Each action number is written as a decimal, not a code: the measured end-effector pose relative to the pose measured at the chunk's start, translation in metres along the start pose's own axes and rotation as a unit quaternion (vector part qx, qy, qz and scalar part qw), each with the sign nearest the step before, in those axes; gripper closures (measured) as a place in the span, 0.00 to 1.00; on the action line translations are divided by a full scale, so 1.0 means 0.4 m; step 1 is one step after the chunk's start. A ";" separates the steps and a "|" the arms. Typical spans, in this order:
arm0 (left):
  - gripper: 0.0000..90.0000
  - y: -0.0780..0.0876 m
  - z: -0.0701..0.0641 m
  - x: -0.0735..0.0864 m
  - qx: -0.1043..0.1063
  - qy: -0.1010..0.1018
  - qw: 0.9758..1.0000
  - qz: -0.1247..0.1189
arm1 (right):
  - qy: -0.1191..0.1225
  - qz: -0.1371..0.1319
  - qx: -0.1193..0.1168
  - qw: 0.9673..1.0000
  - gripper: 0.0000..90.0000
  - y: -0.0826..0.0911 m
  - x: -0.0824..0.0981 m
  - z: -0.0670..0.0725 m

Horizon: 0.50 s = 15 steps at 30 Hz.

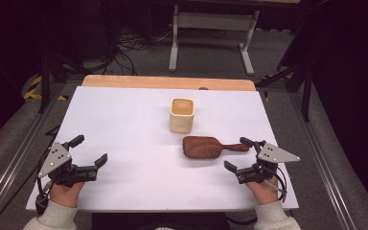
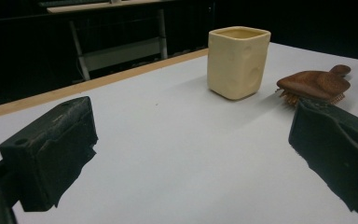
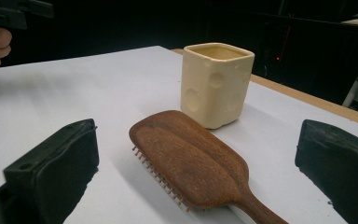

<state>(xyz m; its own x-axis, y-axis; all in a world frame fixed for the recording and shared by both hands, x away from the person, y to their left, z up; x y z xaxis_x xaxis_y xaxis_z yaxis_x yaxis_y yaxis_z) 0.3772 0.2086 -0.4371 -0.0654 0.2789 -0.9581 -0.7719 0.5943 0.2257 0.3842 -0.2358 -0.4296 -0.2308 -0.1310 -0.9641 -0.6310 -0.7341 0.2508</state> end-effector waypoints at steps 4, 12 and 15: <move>0.02 -0.001 -0.001 0.001 0.000 0.000 1.000 0.000 | 0.001 -0.002 0.000 1.000 0.00 0.005 -0.005 -0.004; 0.01 0.003 0.000 -0.005 0.005 0.003 1.000 -0.006 | 0.008 0.010 0.001 1.000 0.00 0.003 -0.013 -0.004; 0.01 0.004 0.003 -0.005 0.004 0.004 1.000 -0.005 | 0.007 0.013 -0.001 1.000 0.01 0.002 -0.012 -0.004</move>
Point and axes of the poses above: each handheld gripper's, and its own axes: y roughly backward along the jaws, x roughly out of its underside, z roughly to its left, the point moved 8 cm from there along -y, roughly forward along the jaws, and after that the axes turned 9 degrees about -y, right-handed, at the moved point
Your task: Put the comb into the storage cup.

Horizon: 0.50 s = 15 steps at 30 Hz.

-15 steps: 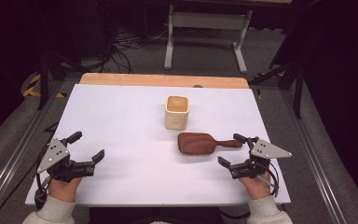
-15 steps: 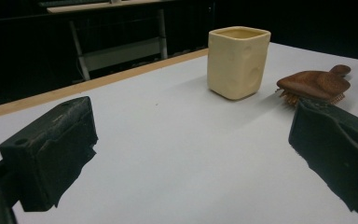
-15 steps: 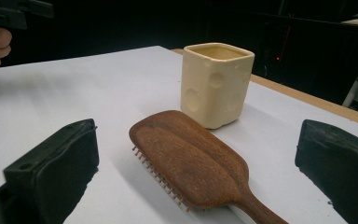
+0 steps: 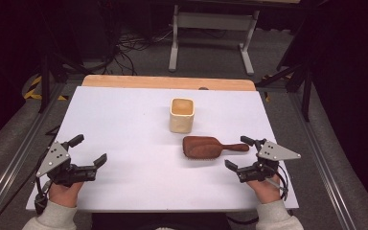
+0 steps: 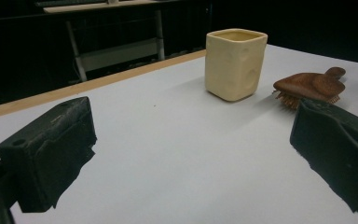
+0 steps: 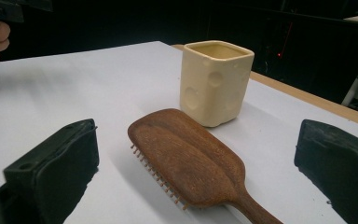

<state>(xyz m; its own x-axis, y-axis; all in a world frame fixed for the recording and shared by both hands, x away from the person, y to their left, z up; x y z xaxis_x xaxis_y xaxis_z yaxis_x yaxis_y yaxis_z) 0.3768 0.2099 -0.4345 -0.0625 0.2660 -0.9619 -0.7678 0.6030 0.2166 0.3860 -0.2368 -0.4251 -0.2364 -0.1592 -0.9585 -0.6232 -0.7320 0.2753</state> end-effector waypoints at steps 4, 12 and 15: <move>0.01 0.004 0.003 0.000 -0.003 0.000 1.000 -0.001 | 0.001 0.005 0.001 1.000 0.01 -0.005 0.002 0.000; 0.00 0.007 0.003 -0.002 0.008 0.000 1.000 -0.007 | 0.006 0.011 -0.005 1.000 0.01 -0.019 -0.017 0.001; 0.00 0.007 0.001 -0.003 0.007 -0.007 1.000 -0.005 | 0.011 0.018 -0.007 1.000 0.01 -0.026 -0.027 0.000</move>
Point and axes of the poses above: each handheld gripper's, and its own axes: y roughly backward along the jaws, x roughly out of its underside, z roughly to its left, the point moved 8 cm from there along -y, roughly forward along the jaws, and after that the axes turned 9 degrees about -y, right-handed, at the moved point
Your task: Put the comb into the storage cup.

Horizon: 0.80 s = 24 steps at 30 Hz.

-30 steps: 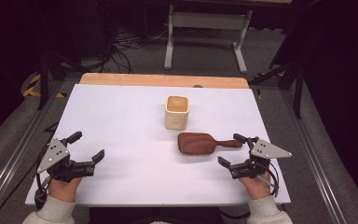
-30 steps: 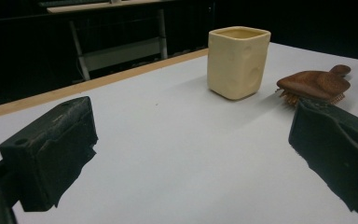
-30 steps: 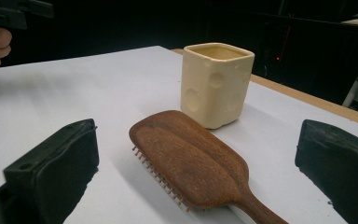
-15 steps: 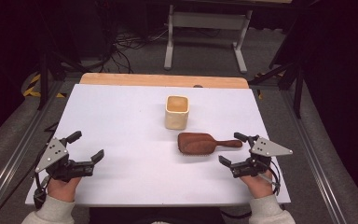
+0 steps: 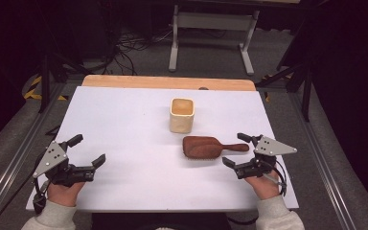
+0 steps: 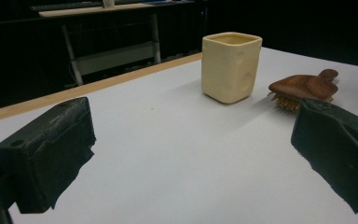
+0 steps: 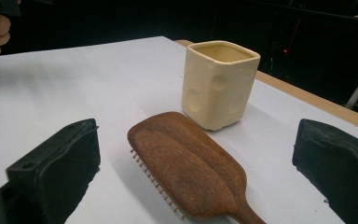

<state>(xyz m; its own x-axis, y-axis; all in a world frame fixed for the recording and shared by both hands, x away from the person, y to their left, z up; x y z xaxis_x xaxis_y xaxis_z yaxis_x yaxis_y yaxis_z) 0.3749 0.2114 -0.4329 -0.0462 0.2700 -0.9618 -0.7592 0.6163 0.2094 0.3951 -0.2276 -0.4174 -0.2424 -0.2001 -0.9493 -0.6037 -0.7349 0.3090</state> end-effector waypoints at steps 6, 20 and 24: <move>0.01 -0.004 0.002 0.010 -0.010 -0.016 1.000 0.023 | 0.012 0.023 -0.012 1.000 0.02 -0.020 -0.041 -0.012; 0.00 -0.005 0.002 0.012 0.000 -0.009 1.000 0.024 | 0.022 0.050 -0.024 0.998 0.02 -0.046 -0.096 -0.045; 0.00 -0.008 0.002 0.016 0.000 -0.012 1.000 0.026 | 0.036 0.069 -0.025 0.997 0.01 -0.063 -0.108 -0.055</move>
Point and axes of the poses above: each handheld gripper's, and its own axes: y roughly backward along the jaws, x roughly out of its underside, z roughly to its left, the point moved 8 cm from there along -y, roughly forward along the jaws, and after that the axes turned 9 degrees about -y, right-handed, at the moved point
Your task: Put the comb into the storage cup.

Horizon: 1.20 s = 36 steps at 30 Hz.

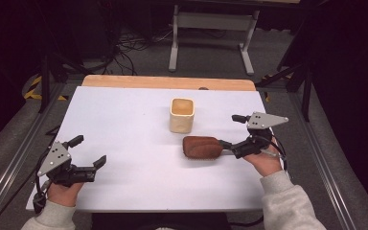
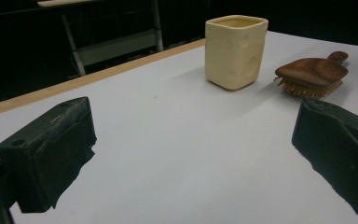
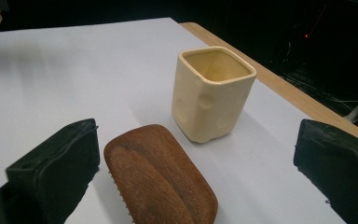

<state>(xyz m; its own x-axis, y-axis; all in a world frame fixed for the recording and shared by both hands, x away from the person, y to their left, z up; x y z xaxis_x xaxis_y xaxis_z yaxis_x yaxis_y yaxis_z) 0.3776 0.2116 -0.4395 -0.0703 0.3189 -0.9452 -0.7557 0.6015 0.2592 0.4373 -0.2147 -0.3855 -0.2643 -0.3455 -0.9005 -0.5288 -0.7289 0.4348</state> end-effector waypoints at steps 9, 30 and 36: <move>0.00 -0.001 -0.001 0.001 0.001 0.002 1.000 -0.002 | 0.004 0.029 -0.013 0.999 0.03 -0.023 -0.007 -0.016; 0.00 -0.003 0.000 0.005 0.000 0.001 1.000 -0.003 | 0.051 0.202 -0.045 0.977 0.10 -0.049 0.056 -0.070; 0.00 -0.004 -0.001 0.005 0.000 0.000 1.000 -0.002 | 0.064 0.242 -0.043 0.967 0.14 -0.057 0.078 -0.087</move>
<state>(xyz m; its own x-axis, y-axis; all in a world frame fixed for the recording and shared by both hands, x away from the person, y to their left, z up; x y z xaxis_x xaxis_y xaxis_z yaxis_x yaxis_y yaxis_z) 0.3782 0.2108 -0.4417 -0.0666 0.3164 -0.9463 -0.7557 0.6033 0.2549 0.4691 -0.2297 -0.4239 -0.3597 -0.7249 -0.5875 -0.2967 -0.5081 0.8086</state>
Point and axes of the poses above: each handheld gripper's, and its own axes: y roughly backward along the jaws, x roughly out of its underside, z roughly to its left, the point moved 8 cm from there along -y, roughly forward along the jaws, and after that the axes turned 9 degrees about -y, right-handed, at the moved point
